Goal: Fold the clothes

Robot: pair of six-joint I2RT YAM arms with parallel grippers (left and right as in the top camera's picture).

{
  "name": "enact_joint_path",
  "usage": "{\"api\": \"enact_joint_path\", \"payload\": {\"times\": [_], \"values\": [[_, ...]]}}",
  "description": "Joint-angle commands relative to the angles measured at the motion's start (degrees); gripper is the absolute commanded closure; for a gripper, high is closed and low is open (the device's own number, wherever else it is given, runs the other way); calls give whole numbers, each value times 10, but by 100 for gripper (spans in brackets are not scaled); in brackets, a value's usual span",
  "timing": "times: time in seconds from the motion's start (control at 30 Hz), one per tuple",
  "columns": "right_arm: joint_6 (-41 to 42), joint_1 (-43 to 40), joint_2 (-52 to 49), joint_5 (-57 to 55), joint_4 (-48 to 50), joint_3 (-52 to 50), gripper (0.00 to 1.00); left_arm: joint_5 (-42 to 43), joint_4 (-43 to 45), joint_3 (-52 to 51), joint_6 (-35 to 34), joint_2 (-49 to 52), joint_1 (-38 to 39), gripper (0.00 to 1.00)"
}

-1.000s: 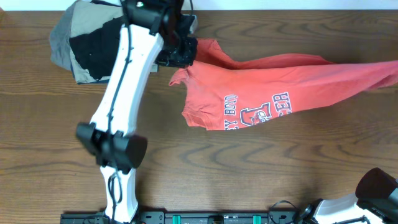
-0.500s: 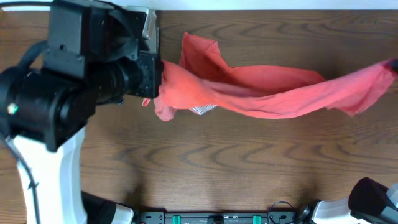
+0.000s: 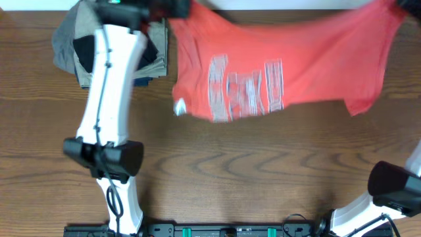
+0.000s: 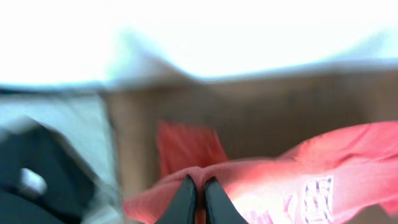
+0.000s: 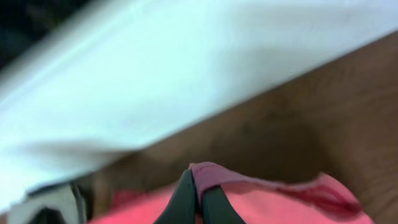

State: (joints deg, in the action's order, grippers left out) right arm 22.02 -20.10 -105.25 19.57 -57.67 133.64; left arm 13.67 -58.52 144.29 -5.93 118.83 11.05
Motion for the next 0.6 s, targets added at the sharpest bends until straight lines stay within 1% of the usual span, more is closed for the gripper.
{"api": "enact_joint_path", "payload": {"times": [0.0, 0.03, 0.1, 0.17, 0.23, 0.4, 0.5, 0.57], "values": [[28, -68, 34, 29, -13, 134, 99, 19, 17, 142, 14, -104, -54, 94], [28, -89, 34, 41, -22, 162, 99, 37, 18, 163, 14, -118, -69, 94], [17, -129, 34, 75, -40, 203, 99, 48, 21, 185, 14, -148, -92, 94], [4, -155, 34, 92, -63, 215, 99, 52, 12, 185, 14, -171, -108, 94], [-15, -162, 32, 93, -86, 210, 99, 54, -17, 185, 14, -177, -112, 94], [-58, -129, 15, 67, -147, 147, 99, 96, -120, 147, 14, -134, -102, 94], [-65, -92, 3, 9, -175, 76, 99, 109, -191, 97, 14, -76, -90, 94], [-69, -76, 2, -7, -175, 29, 99, 113, -218, 61, 15, -41, -81, 94]]}}
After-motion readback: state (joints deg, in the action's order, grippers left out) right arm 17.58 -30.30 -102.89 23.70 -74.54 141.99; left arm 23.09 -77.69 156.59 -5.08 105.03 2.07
